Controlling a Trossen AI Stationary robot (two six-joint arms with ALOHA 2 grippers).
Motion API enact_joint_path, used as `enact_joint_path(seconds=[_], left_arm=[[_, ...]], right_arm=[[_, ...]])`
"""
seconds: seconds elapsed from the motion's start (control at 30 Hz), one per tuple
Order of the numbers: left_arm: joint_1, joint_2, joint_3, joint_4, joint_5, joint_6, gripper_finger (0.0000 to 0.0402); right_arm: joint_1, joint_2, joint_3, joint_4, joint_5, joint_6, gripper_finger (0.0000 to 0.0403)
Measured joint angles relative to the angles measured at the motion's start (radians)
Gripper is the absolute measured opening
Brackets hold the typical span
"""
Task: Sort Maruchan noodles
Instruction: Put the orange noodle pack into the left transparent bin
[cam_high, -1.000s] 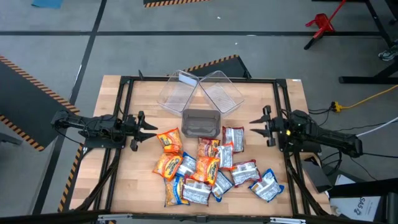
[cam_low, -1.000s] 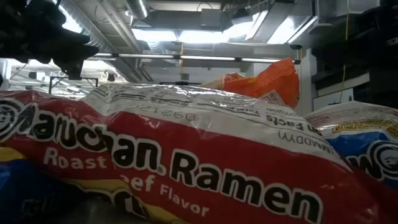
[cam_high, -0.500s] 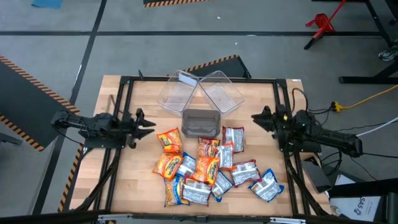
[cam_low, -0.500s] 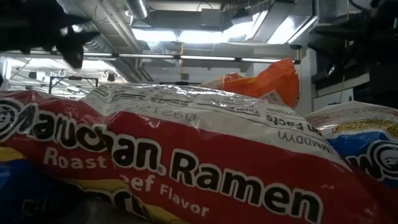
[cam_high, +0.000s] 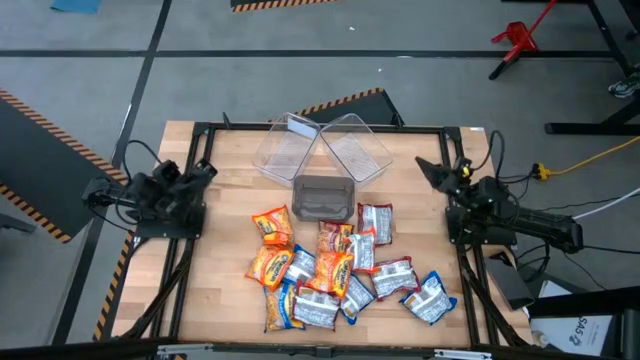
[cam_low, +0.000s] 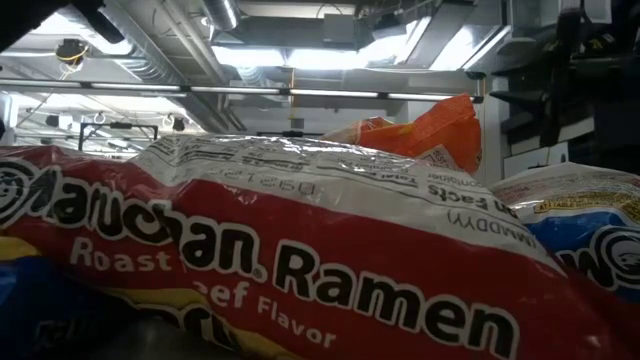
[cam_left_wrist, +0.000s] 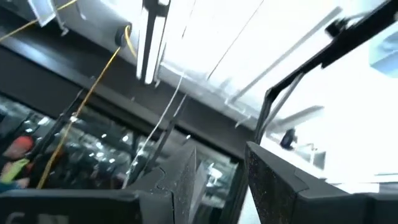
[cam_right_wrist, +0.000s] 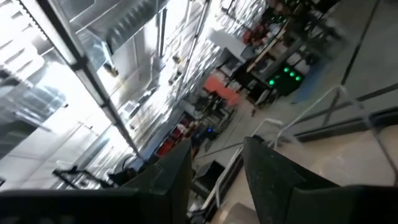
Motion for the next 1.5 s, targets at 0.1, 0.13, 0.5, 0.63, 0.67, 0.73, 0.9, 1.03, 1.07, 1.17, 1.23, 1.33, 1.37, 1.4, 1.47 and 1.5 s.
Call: enact_joint_path(seconds=[0.1,0.13,0.5,0.63,0.67,0.73,0.9,1.03,1.07,1.17,1.23,1.33,1.37,1.4,1.47,1.5], left_arm=[[0.0,0.001,0.0,0.035,-0.004,-0.006,0.0133],[0.0,0.001,0.0,0.063,-0.008,-0.006,0.0133],[0.0,0.0,0.017,0.152,-0.162,-0.032,0.0133],[0.0,0.008,0.112,-0.09,-0.244,-0.056,0.0133],[0.0,0.019,0.154,-0.182,-0.262,-0.061,0.0133],[0.0,0.061,0.249,-0.359,-0.293,-0.078,0.0133],[0.0,0.247,0.5,-0.738,-0.309,-0.081,0.0133],[0.0,0.407,0.675,-1.012,-0.252,-0.105,0.0133],[0.0,0.447,0.713,-1.073,-0.235,-0.111,0.0135],[0.0,0.555,0.811,-1.221,-0.176,-0.138,0.0147],[0.0,0.613,0.855,-1.281,-0.125,-0.146,0.016],[0.0,0.685,0.894,-1.33,-0.059,-0.16,0.0183],[0.0,0.703,0.901,-1.347,-0.049,-0.168,0.0191],[0.0,0.72,0.909,-1.369,-0.036,-0.183,0.0198],[0.005,0.754,0.92,-1.425,-0.006,-0.202,0.021],[0.012,0.77,0.923,-1.466,0.004,-0.221,0.0214]], right_arm=[[0.0,0.0,0.0,0.0,0.004,0.001,0.0134],[0.0,0.0,0.0,0.0,0.004,0.001,0.0134],[0.0,0.0,0.0,0.001,-0.012,0.002,0.0134],[0.0,0.0,0.0,0.008,-0.012,0.002,0.0134],[0.0,0.0,0.0,0.01,-0.013,0.002,0.0134],[0.0,0.0,0.0,0.027,-0.015,0.002,0.0134],[0.0,0.0,0.0,0.082,-0.027,-0.041,0.0134],[0.0,0.0,0.0,0.064,-0.03,-0.109,0.0135],[0.0,0.0,0.0,0.048,-0.03,-0.116,0.0138],[0.0,0.0,0.0,-0.005,-0.03,-0.136,0.0158],[0.0,0.0,0.0,-0.036,-0.03,-0.137,0.0179],[0.0,0.0,0.0,-0.077,-0.033,-0.138,0.022],[0.0,0.0,0.0,-0.083,-0.04,-0.139,0.0234],[0.0,0.0,0.0,-0.084,-0.049,-0.141,0.0247],[0.0,0.0,0.0,-0.083,-0.074,-0.154,0.0273],[0.0,0.0,0.0,-0.083,-0.083,-0.164,0.0284]])
